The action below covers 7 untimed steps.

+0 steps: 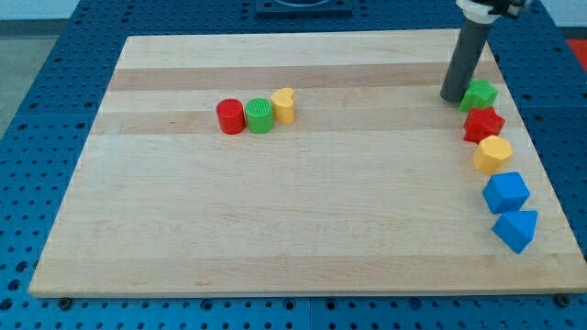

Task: Move the green circle and yellow heart slightly towards the top right

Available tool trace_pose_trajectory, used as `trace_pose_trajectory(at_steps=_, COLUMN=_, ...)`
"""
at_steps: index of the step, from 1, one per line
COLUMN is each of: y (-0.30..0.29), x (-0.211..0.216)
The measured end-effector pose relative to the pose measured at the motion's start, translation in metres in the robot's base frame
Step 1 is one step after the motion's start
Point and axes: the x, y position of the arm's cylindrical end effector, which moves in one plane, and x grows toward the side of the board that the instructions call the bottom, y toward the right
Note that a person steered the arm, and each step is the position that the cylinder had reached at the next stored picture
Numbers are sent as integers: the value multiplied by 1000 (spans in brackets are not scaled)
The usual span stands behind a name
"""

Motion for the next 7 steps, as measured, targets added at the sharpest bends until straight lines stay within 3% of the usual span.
trace_pose_trajectory(at_steps=1, y=0, x=0)
trace_pose_trajectory(at_steps=2, y=-38, x=0)
trace_pose_trajectory(at_steps=5, y=-252, x=97)
trace_pose_trajectory(at_steps=6, y=-299, x=94)
trace_pose_trajectory(at_steps=7, y=-308, x=69)
